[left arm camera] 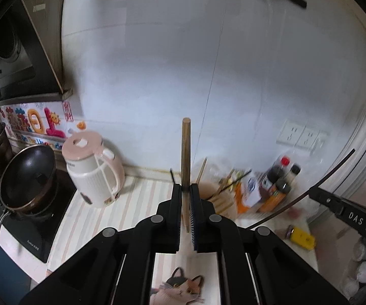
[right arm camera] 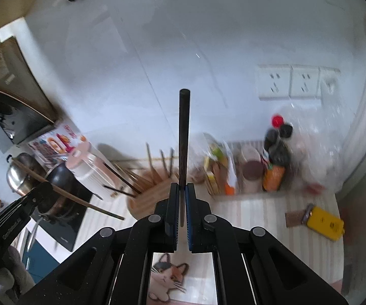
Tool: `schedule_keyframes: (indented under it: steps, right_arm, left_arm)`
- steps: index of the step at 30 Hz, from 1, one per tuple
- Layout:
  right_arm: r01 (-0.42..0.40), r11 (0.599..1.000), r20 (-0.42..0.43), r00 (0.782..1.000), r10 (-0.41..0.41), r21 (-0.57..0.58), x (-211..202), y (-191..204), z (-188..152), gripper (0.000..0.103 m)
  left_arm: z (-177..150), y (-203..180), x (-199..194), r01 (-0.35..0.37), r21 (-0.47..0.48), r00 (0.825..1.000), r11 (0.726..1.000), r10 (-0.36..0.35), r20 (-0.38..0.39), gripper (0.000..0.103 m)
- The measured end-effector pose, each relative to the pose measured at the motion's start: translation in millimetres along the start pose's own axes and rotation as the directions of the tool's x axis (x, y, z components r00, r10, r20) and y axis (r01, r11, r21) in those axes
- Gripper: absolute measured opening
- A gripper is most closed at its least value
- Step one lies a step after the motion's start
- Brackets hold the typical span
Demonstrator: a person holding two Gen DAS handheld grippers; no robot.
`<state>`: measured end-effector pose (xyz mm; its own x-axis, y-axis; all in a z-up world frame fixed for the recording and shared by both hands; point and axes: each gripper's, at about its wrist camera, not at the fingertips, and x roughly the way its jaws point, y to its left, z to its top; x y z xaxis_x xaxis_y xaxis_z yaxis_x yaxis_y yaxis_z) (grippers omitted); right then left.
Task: Organize utensils
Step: 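Lift both chopsticks upright and lower them into the beige holder, then open both tools to release the chopsticks into the holder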
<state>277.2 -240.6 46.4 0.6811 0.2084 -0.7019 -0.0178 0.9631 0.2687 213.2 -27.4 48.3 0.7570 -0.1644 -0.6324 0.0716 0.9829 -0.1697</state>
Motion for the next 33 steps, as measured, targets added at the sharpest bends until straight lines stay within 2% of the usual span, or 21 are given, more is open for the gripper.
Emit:
schedule_keyframes:
  steps: [6,9,13,20,25,33]
  right_arm:
    - [-0.05,0.998,0.036,0.998,0.051,-0.023,-1,21,31,0.005]
    - [-0.047,0.999,0.049,0.998,0.049,-0.027,9,28,43,0.005]
    - [-0.033,0.999,0.05,0.998,0.034,-0.011,33,32,57,0.005]
    - [0.005,1.0,0.0,1.0,-0.005,0.011,86,29,69,0.005]
    - [0.03,0.999,-0.054,0.998,-0.031,-0.013,119,32,66,0.005]
    - [0.049,0.998,-0.111,0.992,-0.052,-0.034,148,34,57,0.005]
  left_arm:
    - [28,-6,10,-0.005,-0.005,0.999,1.0,0.005,0.045,0.004]
    - [37,-9,27,-0.014,-0.004,0.999,1.0,0.014,0.035,0.004]
    - [41,-10,62,-0.016,-0.011,1.0,1.0,0.016,-0.025,0.004]
    - [32,-4,113,-0.029,-0.029,0.991,0.999,0.025,-0.13,0.004]
    - [26,-5,131,-0.053,-0.024,0.985,0.998,0.049,-0.165,0.004]
    - [21,-1,143,-0.059,-0.029,0.978,0.998,0.052,-0.202,0.004]
